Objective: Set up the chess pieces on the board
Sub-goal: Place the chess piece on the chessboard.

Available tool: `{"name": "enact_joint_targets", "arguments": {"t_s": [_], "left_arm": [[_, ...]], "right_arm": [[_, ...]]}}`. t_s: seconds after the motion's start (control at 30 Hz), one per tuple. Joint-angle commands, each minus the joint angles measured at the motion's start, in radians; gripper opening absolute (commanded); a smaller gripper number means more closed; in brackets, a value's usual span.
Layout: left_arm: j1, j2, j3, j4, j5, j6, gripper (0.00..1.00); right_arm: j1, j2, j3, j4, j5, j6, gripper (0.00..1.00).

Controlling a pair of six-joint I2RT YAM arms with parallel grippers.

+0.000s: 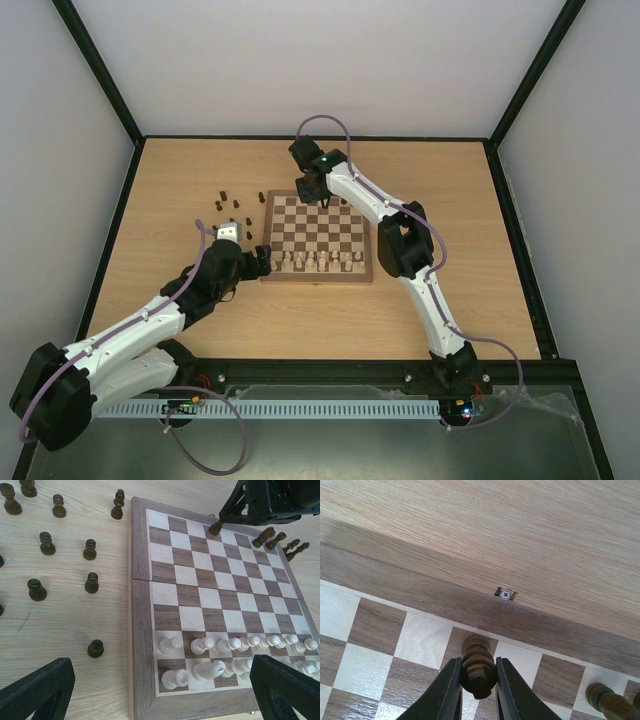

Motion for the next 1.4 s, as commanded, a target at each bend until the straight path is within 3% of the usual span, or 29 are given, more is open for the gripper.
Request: {"name": "enact_joint_targets", "arguments": {"t_s": [0.0,1.37], "left_arm": [[0.007,-0.003,-0.009,0.002,-0.017,0.006,0.99],[0.007,-0.003,-0.012,0.003,-0.014,0.003,0.99]], "right_arm": [[0.007,0.007,-0.009,-0.054,0.006,-0.001,0.17],[0.005,-0.068,-0.137,-0.100,0.107,0.022,0.18]]}}
